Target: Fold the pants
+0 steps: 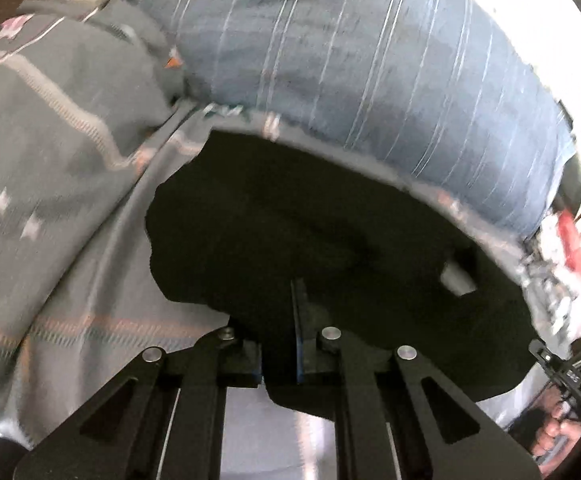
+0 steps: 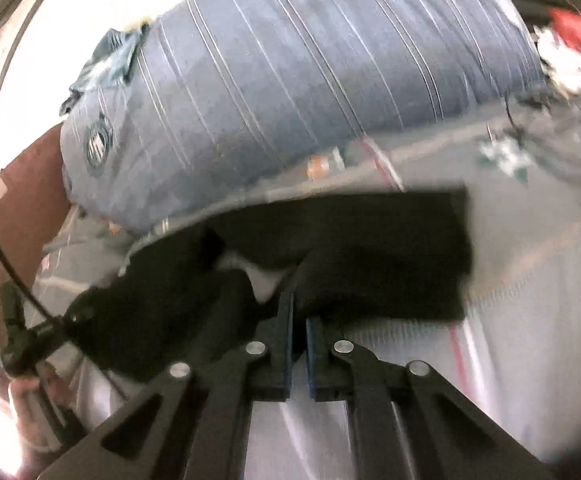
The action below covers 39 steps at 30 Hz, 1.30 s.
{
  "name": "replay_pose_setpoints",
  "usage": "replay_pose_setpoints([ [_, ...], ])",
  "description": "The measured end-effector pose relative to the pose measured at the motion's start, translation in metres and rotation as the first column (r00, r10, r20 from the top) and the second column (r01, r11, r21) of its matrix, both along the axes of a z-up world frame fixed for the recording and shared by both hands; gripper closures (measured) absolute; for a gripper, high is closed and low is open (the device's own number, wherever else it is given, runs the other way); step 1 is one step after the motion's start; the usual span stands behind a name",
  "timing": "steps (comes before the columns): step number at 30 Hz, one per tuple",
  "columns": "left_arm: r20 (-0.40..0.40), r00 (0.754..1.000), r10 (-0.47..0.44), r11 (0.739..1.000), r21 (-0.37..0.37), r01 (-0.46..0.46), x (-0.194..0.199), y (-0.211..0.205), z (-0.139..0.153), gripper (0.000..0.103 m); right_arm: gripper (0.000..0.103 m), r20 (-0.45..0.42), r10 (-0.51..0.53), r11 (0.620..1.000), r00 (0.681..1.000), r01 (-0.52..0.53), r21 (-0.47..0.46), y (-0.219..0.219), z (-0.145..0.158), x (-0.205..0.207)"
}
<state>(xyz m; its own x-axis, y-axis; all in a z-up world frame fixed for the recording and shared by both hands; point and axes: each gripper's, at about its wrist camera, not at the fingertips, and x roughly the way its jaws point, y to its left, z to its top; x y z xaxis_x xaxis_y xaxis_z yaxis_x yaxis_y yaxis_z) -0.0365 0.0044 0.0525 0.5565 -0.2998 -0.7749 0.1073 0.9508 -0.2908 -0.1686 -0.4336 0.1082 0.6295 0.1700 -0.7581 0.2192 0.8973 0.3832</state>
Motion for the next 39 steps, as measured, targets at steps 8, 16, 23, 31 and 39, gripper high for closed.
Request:
replay_pose_setpoints([
  [8, -0.025, 0.999, 0.035, 0.999, 0.017, -0.035, -0.005, 0.007, -0.018, 0.091, 0.060, -0.010, -0.012, 1.000, 1.000, 0.012, 0.018, -0.014, 0.014, -0.031],
  [16, -0.012, 0.999, 0.038, 0.999, 0.032, -0.037, -0.007, 0.006, -0.022, 0.090, 0.048, -0.035, 0.043, 0.958, 0.998, -0.051, -0.283, -0.012, 0.015, 0.039],
  [23, 0.021, 0.999, 0.027, 0.997, 0.067, -0.028, -0.008, 0.001, -0.023, 0.089, 0.095, -0.165, 0.137, 0.776, 0.977, -0.209, -0.595, 0.019, -0.033, 0.111],
  [31, 0.013, 1.000, 0.026, 0.998, 0.058, -0.027, -0.007, 0.003, -0.025, 0.087, 0.086, -0.077, 0.014, 0.904, 0.997, -0.046, -0.425, -0.032, -0.027, 0.155],
  [39, 0.002, 0.999, 0.035, 0.998, 0.047, -0.035, -0.009, 0.003, -0.025, 0.084, 0.033, -0.058, -0.062, 0.951, 0.996, 0.041, -0.306, -0.063, 0.008, 0.033],
])
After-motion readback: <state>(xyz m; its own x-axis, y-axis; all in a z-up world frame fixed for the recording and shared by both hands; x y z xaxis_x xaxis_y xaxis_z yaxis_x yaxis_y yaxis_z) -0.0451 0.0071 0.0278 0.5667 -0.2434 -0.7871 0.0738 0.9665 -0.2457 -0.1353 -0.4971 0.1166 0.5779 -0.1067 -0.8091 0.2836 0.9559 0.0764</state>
